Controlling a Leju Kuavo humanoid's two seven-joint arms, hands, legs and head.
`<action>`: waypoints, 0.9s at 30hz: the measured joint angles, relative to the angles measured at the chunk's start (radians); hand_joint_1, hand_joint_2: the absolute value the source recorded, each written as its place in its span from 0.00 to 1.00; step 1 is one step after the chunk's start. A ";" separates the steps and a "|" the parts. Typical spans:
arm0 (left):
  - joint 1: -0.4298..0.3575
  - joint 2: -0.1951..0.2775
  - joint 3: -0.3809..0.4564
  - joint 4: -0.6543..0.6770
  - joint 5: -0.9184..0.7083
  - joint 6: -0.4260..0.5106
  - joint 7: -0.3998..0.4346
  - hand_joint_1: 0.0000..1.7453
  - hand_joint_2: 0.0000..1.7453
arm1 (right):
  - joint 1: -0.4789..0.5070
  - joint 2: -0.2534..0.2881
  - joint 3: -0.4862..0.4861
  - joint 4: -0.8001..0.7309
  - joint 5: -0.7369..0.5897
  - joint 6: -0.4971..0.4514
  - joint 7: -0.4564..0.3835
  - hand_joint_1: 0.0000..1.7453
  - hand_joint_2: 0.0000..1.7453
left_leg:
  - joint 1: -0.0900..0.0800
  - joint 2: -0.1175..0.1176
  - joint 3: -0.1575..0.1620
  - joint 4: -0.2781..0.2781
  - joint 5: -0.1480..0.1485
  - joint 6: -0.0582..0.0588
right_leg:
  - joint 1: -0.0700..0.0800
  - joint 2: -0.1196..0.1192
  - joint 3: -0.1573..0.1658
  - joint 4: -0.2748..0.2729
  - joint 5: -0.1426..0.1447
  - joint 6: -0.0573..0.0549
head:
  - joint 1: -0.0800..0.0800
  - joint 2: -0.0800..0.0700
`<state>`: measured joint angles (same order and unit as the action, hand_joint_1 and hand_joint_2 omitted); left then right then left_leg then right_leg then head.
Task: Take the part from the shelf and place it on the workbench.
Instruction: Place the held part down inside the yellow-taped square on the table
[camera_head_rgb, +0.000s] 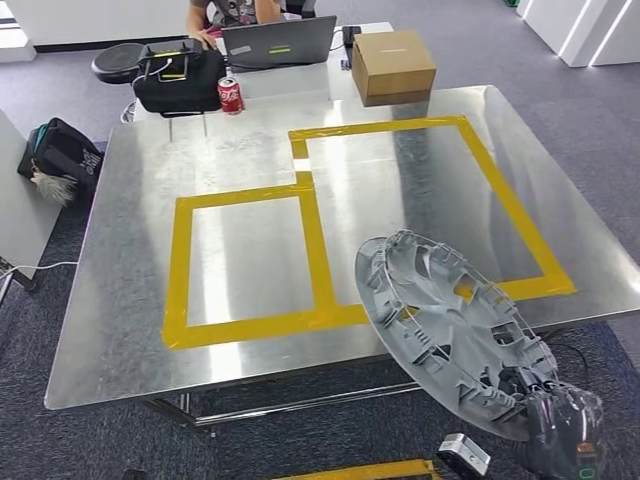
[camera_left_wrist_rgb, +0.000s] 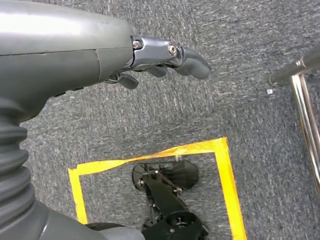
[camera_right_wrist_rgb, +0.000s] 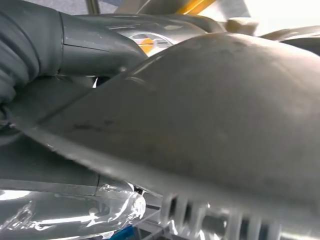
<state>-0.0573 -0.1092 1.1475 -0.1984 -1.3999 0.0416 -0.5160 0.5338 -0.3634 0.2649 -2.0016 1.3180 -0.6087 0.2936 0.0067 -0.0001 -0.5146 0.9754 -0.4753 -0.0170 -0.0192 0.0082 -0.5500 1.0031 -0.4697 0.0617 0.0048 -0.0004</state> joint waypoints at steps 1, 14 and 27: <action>0.000 0.001 0.002 0.000 0.000 0.000 0.000 0.00 1.00 | 0.002 0.002 -0.001 -0.003 0.001 0.000 -0.002 1.00 1.00 | 0.002 0.000 0.002 -0.001 0.001 -0.004 | 0.002 0.001 0.003 0.000 0.001 -0.005 | 0.000 0.000; 0.000 0.001 0.009 -0.001 0.000 0.001 -0.004 0.00 1.00 | 0.019 0.039 -0.045 -0.015 0.008 0.020 -0.050 1.00 1.00 | 0.007 0.000 0.007 -0.016 0.006 -0.011 | 0.007 0.000 0.013 -0.002 0.007 -0.007 | -0.006 0.000; 0.008 -0.001 0.010 -0.001 -0.002 0.004 -0.004 0.00 1.00 | 0.047 0.061 -0.062 -0.021 0.021 0.029 -0.061 1.00 1.00 | 0.027 -0.001 0.073 -0.067 -0.007 0.014 | -0.016 -0.003 -0.105 0.196 -0.041 0.036 | 0.005 -0.001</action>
<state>-0.0496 -0.1106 1.1577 -0.1995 -1.4018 0.0456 -0.5205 0.5811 -0.3024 0.2025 -2.0223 1.3394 -0.5802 0.2326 0.0334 -0.0009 -0.4417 0.9087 -0.4821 -0.0033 -0.0353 0.0053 -0.6547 1.1994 -0.5102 0.0977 0.0102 -0.0015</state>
